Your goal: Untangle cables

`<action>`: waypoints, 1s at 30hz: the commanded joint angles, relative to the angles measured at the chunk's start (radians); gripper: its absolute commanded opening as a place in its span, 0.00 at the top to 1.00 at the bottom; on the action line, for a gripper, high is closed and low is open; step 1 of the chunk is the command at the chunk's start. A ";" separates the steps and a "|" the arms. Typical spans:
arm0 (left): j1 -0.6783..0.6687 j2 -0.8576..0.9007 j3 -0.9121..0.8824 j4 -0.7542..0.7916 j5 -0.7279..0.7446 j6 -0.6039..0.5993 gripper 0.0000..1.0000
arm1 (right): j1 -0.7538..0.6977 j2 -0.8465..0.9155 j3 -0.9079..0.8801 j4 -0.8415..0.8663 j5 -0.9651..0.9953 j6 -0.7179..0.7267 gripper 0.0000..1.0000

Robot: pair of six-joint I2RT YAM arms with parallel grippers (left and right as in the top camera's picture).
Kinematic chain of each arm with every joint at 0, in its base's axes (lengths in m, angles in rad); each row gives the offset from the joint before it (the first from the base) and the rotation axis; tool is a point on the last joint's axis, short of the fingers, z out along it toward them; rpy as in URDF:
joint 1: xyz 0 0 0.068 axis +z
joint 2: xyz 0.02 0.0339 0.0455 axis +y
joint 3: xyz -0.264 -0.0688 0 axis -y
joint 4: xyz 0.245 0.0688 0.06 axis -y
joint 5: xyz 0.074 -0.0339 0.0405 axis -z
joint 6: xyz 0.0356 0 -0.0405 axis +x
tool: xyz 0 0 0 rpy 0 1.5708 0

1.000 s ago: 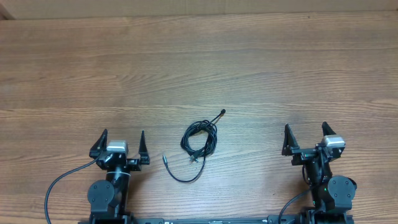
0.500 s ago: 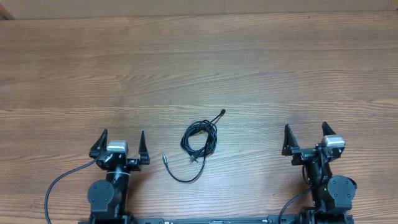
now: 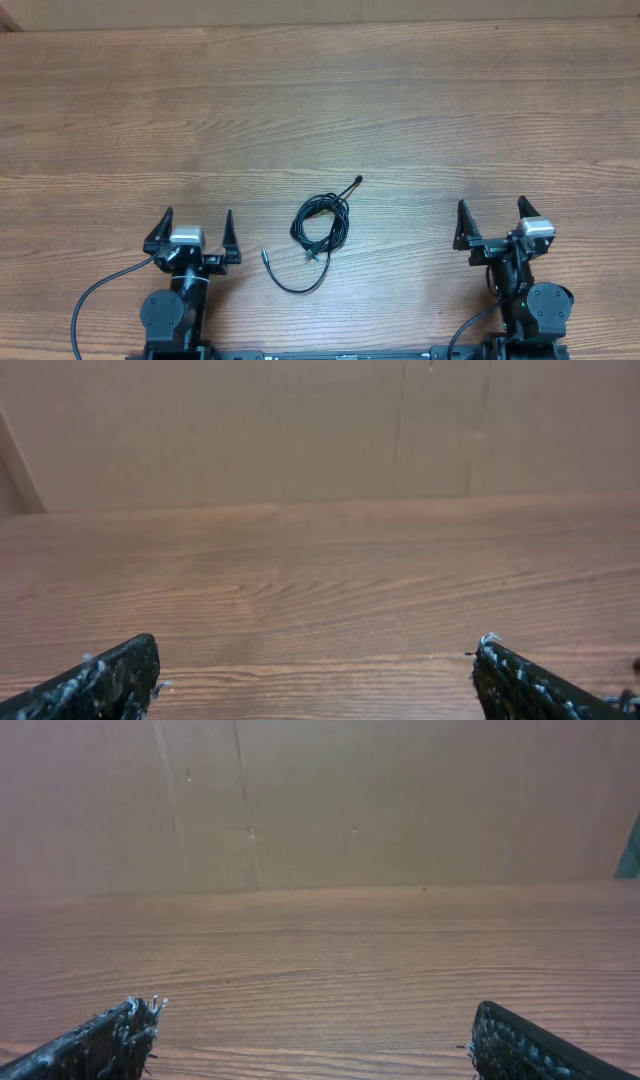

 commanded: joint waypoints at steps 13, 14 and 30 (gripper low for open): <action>0.003 0.034 0.241 -0.137 0.153 -0.110 0.01 | 0.000 -0.013 -0.011 0.006 0.002 -0.005 0.00; 0.003 0.058 0.284 -0.166 0.160 -0.109 0.00 | 0.000 -0.013 -0.011 0.006 0.003 -0.005 0.00; 0.003 0.798 1.247 -1.015 0.401 -0.103 0.01 | 0.000 -0.013 -0.011 0.006 0.003 -0.005 0.00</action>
